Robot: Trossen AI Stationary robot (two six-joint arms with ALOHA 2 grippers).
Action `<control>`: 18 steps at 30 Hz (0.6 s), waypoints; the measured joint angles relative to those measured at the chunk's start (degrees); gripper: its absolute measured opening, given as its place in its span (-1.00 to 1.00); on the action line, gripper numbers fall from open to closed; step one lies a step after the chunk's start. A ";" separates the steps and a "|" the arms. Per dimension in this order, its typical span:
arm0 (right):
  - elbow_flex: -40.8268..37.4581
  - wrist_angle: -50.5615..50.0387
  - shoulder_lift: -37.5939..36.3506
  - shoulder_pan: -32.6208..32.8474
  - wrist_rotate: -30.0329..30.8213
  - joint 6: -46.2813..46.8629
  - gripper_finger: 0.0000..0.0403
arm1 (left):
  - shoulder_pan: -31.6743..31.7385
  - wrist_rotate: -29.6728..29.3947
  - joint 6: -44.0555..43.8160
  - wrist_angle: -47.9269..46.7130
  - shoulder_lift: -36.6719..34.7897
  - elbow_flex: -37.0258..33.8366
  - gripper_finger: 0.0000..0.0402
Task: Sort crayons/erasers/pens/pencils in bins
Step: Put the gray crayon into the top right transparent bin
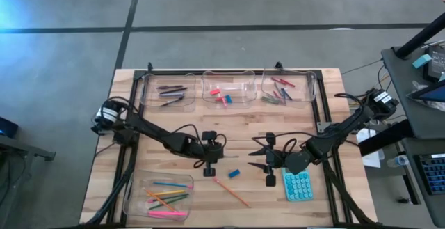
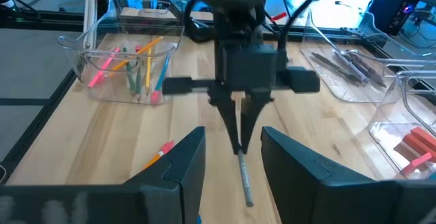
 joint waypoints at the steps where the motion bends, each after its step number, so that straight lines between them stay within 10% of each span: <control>1: -0.34 -0.02 -0.02 -0.01 0.00 0.16 -0.33 | -0.10 -0.09 0.01 -0.04 -0.49 -0.01 -0.97; 18: -8.23 3.50 0.21 -4.37 -3.50 10.36 -0.21 | -1.26 -4.11 0.47 0.12 -6.54 -0.13 -0.97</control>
